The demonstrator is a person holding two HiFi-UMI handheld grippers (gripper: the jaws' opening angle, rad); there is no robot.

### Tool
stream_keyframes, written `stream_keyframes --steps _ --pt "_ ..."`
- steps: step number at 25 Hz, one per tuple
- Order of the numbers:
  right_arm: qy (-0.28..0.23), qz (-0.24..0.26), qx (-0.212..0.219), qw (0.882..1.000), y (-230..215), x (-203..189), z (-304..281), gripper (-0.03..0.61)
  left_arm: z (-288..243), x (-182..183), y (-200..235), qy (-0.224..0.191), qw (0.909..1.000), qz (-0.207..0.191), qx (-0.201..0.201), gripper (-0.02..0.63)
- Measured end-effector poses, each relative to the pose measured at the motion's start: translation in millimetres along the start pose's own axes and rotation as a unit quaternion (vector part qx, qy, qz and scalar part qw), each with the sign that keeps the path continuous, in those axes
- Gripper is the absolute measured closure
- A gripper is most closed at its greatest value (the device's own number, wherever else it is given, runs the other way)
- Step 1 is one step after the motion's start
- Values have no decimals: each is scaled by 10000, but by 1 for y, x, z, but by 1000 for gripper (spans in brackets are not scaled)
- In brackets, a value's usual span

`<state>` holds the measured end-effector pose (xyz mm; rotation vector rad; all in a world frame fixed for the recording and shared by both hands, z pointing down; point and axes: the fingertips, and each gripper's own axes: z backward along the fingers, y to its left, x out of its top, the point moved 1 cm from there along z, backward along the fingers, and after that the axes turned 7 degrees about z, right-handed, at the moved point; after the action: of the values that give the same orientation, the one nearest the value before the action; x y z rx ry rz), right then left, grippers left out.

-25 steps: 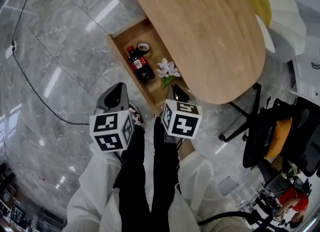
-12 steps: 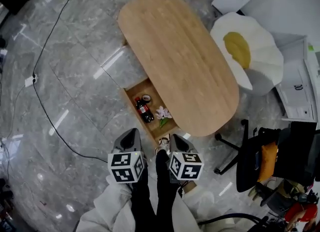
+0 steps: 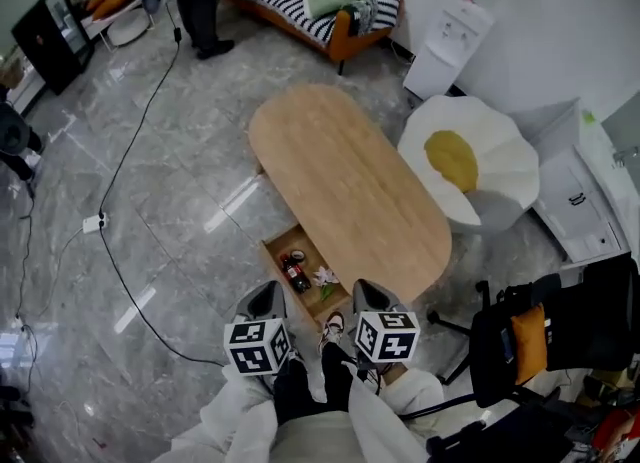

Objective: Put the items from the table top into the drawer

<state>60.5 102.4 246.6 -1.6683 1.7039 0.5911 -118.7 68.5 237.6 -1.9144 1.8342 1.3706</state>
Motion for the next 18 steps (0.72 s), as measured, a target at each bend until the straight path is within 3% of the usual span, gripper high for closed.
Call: stream_keyframes --steps 5,9,15,18 --pt "-579 126 -75 9982 -13 55 27 517 17 63 -18 -589 9982 -141 15 620" --pt "-1015 199 -368 9940 -37 94 45 517 19 102 -47 -899 9955 -203 -237 620" --pt "-1813 314 -581 9812 -59 150 73 517 12 131 -86 -1135 9904 -585 -520 620" --pt "-1932 291 -576 9790 -61 159 77 517 9 138 -89 -1183 9893 -693 -505 620"
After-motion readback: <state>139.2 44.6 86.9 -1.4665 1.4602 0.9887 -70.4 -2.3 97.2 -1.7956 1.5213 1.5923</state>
